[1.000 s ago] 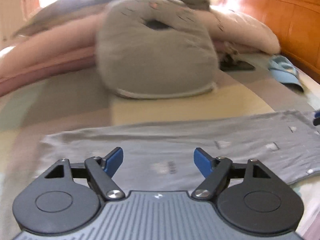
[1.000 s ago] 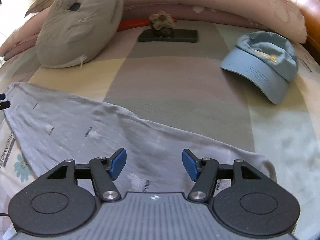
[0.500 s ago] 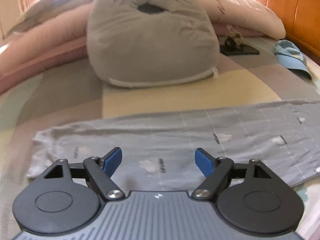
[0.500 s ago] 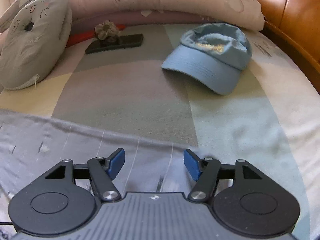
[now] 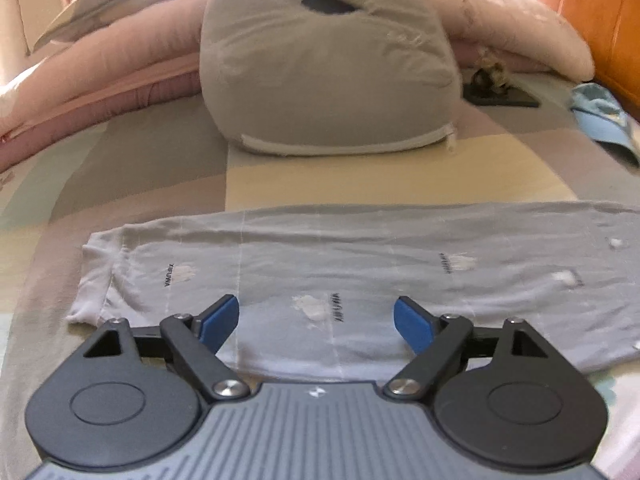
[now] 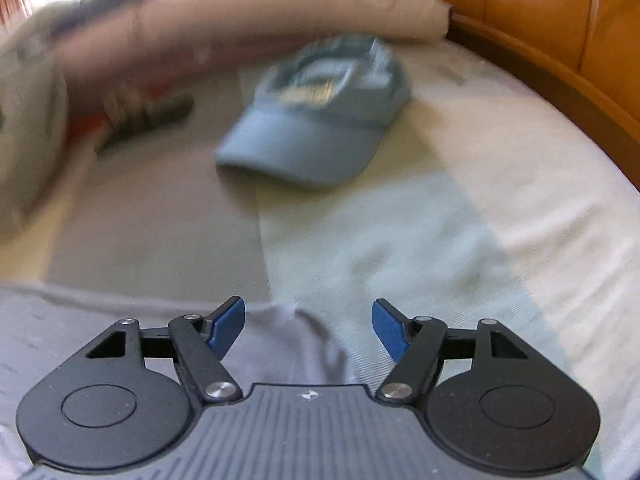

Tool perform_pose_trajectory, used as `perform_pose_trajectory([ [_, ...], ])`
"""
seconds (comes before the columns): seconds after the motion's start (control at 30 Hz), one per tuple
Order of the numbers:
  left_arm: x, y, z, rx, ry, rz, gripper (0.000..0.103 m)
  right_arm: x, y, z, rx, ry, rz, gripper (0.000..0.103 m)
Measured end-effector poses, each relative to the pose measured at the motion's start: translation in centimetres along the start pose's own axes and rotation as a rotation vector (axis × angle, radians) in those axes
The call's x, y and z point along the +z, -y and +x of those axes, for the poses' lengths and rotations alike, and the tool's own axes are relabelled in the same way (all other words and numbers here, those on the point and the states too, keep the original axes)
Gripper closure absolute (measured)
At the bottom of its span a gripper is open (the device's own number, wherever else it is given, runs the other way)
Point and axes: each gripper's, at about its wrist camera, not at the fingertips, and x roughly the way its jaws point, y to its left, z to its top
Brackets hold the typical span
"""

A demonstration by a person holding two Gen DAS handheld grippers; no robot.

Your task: Fold clothes

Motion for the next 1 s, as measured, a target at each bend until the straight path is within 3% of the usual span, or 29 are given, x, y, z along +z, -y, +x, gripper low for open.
perform_pose_trajectory([
  [0.07, -0.2, 0.5, -0.9, -0.004, 0.008, -0.002, 0.018, -0.2, 1.8, -2.1, -0.033, 0.032, -0.002, 0.03],
  [0.13, -0.2, 1.2, -1.6, -0.004, 0.009, -0.005, 0.018, -1.0, 3.6, -3.3, -0.075, 0.012, -0.014, 0.048],
  [0.17, -0.1, 1.6, -2.1, -0.013, 0.011, -0.009, 0.018, -1.5, 4.4, -3.6, -0.089, -0.007, -0.016, 0.065],
  [0.2, 0.0, 2.1, -2.6, -0.027, 0.014, -0.013, 0.018, -2.2, 5.4, -3.9, -0.084, -0.031, -0.005, 0.07],
  [0.4, 0.5, 5.9, -6.9, -0.142, 0.051, -0.033, 0.018, -5.4, 6.0, -4.9, 0.055, -0.012, -0.061, 0.07],
  [0.6, -0.2, 9.9, -11.7, -0.207, 0.075, -0.081, 0.018, -5.9, 6.0, -3.9, 0.218, 0.017, -0.172, 0.067],
  [0.67, -0.8, 11.3, -13.0, -0.216, 0.078, -0.109, 0.018, -6.0, 6.2, -2.9, 0.21, 0.002, -0.232, 0.069],
  [0.7, -1.1, 12.0, -13.7, -0.221, 0.079, -0.124, 0.018, -6.1, 6.3, -2.5, 0.221, -0.011, -0.26, 0.077],
  [0.83, -2.3, 14.9, -16.2, -0.222, 0.081, -0.137, 0.018, -6.0, 7.2, -2.7, 0.258, 0.032, -0.271, 0.08],
  [1.0, -3.7, 17.9, -18.7, -0.193, 0.068, -0.147, 0.018, -4.9, 10.2, -1.7, 0.131, 0.094, -0.098, 0.08],
])
